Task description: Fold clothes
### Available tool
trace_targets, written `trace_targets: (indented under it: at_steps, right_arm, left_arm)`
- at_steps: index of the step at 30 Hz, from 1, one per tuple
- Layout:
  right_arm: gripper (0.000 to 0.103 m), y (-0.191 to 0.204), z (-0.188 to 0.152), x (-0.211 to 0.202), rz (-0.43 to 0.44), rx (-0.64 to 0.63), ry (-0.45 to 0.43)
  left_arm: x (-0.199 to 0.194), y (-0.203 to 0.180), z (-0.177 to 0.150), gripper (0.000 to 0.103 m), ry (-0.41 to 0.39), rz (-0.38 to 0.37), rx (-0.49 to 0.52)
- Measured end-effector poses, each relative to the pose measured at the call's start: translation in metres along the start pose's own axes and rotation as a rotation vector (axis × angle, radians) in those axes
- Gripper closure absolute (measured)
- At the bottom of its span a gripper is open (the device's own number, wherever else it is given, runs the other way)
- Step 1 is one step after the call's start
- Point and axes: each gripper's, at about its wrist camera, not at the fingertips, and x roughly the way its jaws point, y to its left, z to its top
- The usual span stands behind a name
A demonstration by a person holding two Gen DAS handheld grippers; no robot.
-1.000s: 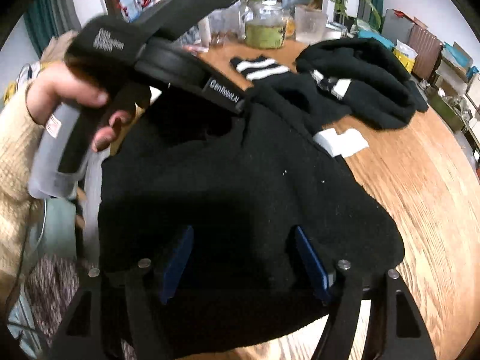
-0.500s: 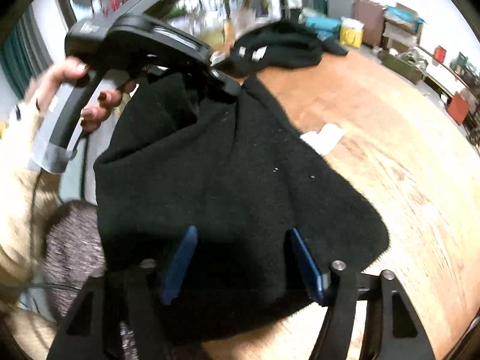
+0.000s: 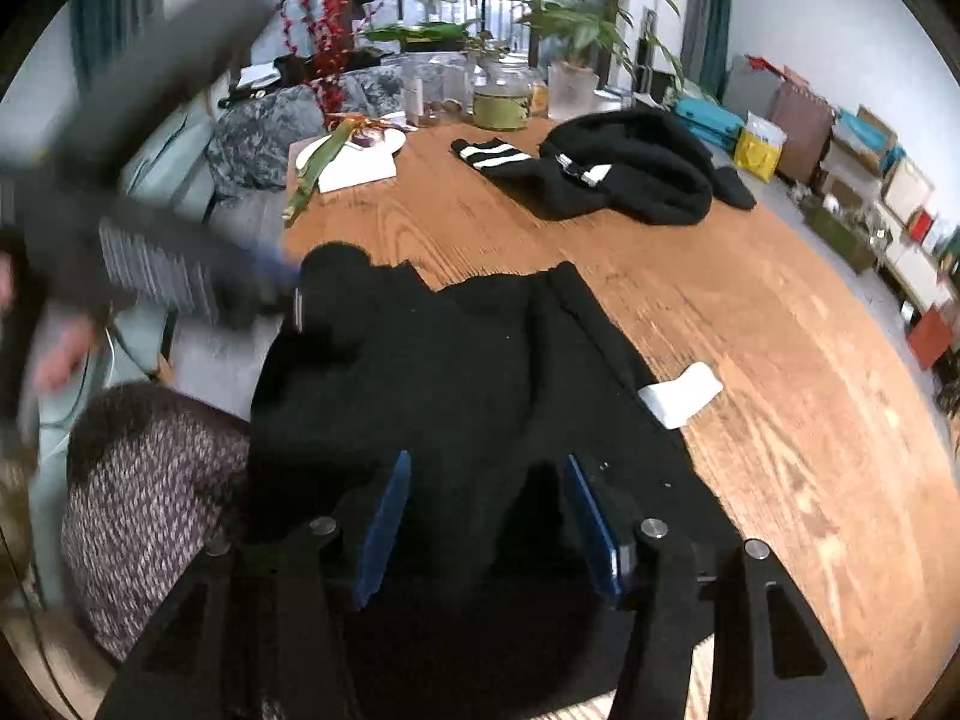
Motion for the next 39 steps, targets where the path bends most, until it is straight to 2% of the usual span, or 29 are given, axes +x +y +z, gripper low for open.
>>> trace_targets:
  at_steps: [3,7,11,13,14,15,16,17,18,19,21,23,26,28,32,34,35,36,38,39]
  right_arm:
    - [0.034,-0.019,0.009,-0.003,0.037,0.037,-0.022]
    - [0.033,-0.048,0.023,0.003,0.059,0.045,-0.011]
    - [0.028,-0.075,0.036,0.028,0.189,0.07,0.014]
    - [0.028,-0.081,0.039,0.052,0.247,0.111,0.045]
    - [0.029,-0.082,0.039,0.066,0.268,0.135,0.066]
    - [0.04,-0.082,0.038,0.075,0.286,0.152,0.076]
    - [0.047,-0.08,0.036,0.08,0.294,0.159,0.067]
    - [0.052,-0.077,0.033,0.083,0.299,0.163,0.051]
    - [0.061,-0.074,0.03,0.082,0.286,0.163,0.025]
    - [0.065,-0.074,0.026,0.077,0.28,0.168,-0.003]
    - [0.076,-0.076,0.019,0.064,0.285,0.185,-0.062]
    - [0.08,-0.077,0.013,0.044,0.263,0.178,-0.131]
    - [0.081,-0.075,0.014,0.011,0.206,0.14,-0.228]
    - [0.081,-0.073,0.024,-0.008,0.157,0.099,-0.264]
    - [0.078,-0.072,0.043,0.01,0.108,0.071,-0.198]
    - [0.076,-0.067,0.047,0.044,0.071,0.061,-0.137]
    - [0.072,-0.064,0.049,0.062,0.05,0.056,-0.106]
    - [0.06,-0.065,0.05,0.078,0.022,0.071,-0.067]
    - [0.046,-0.071,0.05,0.098,-0.024,0.13,-0.003]
    - [0.04,-0.074,0.05,0.092,-0.041,0.16,-0.011]
  left_arm:
    - [0.002,0.026,-0.01,0.028,-0.015,-0.097,-0.165]
    - [-0.004,0.057,-0.026,0.028,-0.059,-0.203,-0.379]
    - [0.004,0.056,-0.032,0.028,-0.019,-0.192,-0.399]
    - [0.013,0.052,-0.033,0.028,0.01,-0.279,-0.415]
    - [0.013,0.049,-0.033,0.028,-0.001,-0.319,-0.41]
    - [0.012,0.045,-0.032,0.031,-0.02,-0.34,-0.399]
    - [0.008,0.041,-0.032,0.036,-0.054,-0.322,-0.377]
    - [0.002,0.036,-0.033,0.062,-0.09,-0.296,-0.346]
    - [-0.006,0.028,-0.034,0.076,-0.131,-0.253,-0.299]
    - [-0.014,0.021,-0.035,0.077,-0.165,-0.223,-0.255]
    - [-0.025,0.011,-0.037,0.082,-0.19,-0.221,-0.199]
    - [-0.036,-0.004,-0.034,0.083,-0.244,-0.223,-0.129]
    - [-0.053,-0.018,-0.029,0.083,-0.344,-0.244,-0.048]
    - [-0.047,-0.016,-0.016,0.083,-0.337,-0.228,-0.079]
    - [-0.006,0.005,-0.001,0.083,-0.247,-0.195,-0.21]
    - [0.009,0.01,-0.002,0.081,-0.226,-0.13,-0.205]
    - [0.016,0.011,-0.002,0.073,-0.212,-0.09,-0.198]
    - [0.021,0.011,-0.003,0.057,-0.187,-0.043,-0.196]
    - [0.022,0.012,-0.003,0.037,-0.157,0.034,-0.199]
    - [0.017,0.012,-0.003,0.037,-0.151,0.057,-0.201]
